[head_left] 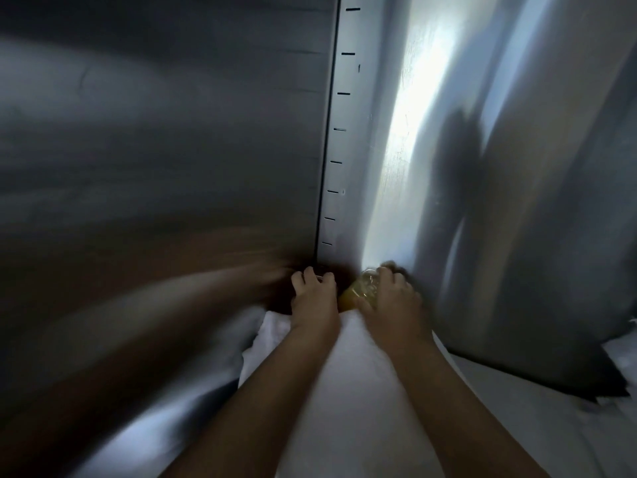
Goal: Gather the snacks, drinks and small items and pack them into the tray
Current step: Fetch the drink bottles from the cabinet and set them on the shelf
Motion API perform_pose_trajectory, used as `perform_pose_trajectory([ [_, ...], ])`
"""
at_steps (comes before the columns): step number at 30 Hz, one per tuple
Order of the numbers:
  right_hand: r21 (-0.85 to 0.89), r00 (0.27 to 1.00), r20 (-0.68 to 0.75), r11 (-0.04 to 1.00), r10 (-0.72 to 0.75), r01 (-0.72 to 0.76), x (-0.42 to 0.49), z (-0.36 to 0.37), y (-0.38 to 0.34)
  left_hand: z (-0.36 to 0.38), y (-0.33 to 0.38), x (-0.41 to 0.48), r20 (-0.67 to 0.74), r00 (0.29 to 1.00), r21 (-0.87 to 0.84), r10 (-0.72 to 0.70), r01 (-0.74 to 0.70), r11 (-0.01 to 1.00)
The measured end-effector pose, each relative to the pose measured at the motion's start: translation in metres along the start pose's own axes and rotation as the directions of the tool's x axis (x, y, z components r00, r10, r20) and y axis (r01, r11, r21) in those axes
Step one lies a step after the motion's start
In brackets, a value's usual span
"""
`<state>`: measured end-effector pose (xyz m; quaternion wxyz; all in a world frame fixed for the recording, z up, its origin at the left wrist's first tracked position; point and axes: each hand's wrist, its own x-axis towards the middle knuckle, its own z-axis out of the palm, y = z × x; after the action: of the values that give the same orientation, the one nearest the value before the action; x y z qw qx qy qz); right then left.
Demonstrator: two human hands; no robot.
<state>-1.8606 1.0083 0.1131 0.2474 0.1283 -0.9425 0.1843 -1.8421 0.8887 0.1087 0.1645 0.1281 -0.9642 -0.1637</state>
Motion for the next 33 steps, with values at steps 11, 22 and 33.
perform_pose_trajectory([
  [11,0.233,0.974,-0.102,0.947,-0.2,0.219,-0.011,-0.015,-0.003,0.01,-0.012,-0.007,-0.178,0.983,-0.102,0.038,-0.057,0.993],
  [22,0.431,0.865,-0.457,0.799,-0.209,0.42,-0.035,-0.038,-0.007,-0.033,-0.002,-0.053,-0.616,0.783,-0.454,0.086,-0.442,0.774],
  [33,0.788,0.87,-0.491,0.446,0.042,0.423,-0.075,-0.124,-0.042,-0.14,0.029,-0.129,-0.758,0.644,-0.486,0.103,-0.663,0.569],
])
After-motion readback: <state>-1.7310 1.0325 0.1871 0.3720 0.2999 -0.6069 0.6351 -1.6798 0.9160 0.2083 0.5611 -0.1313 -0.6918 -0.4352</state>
